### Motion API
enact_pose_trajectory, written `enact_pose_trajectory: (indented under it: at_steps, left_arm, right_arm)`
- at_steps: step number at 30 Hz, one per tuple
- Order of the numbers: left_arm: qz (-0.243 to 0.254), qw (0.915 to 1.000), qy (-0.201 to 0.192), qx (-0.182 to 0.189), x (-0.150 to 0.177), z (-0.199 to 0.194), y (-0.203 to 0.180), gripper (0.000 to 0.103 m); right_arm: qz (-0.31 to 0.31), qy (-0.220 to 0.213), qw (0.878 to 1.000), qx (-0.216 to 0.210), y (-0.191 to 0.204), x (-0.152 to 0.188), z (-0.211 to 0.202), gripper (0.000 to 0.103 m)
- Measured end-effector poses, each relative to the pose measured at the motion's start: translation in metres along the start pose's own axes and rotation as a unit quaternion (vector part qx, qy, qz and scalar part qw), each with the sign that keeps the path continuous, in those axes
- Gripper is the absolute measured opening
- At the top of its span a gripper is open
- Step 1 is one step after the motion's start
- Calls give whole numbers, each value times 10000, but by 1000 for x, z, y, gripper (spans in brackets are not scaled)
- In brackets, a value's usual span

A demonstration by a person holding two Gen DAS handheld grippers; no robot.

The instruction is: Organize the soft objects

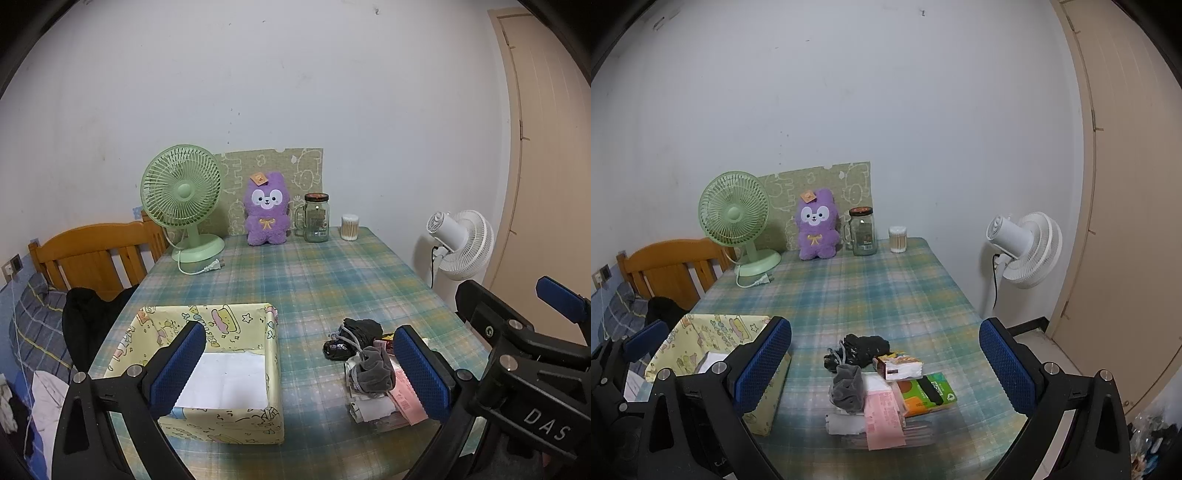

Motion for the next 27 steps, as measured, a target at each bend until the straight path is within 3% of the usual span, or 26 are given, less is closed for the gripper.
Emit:
enact_pose_trajectory:
  at_steps: [27]
  left_arm:
    - [-16,9999,-125,-5,-4,-9,-7,102]
  right_arm:
    - [65,-88,9999,-62,2,-3,-7,101]
Point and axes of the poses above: each gripper's, at about its wrist camera, not at the fingertips, and z roughly the way its jaws point, y to its left, x to its underside, the point moved 6 cm from there along z, roughly the way its jaws point, and after that the axes turned 14 degrees about -y, right-handed, at the moved point
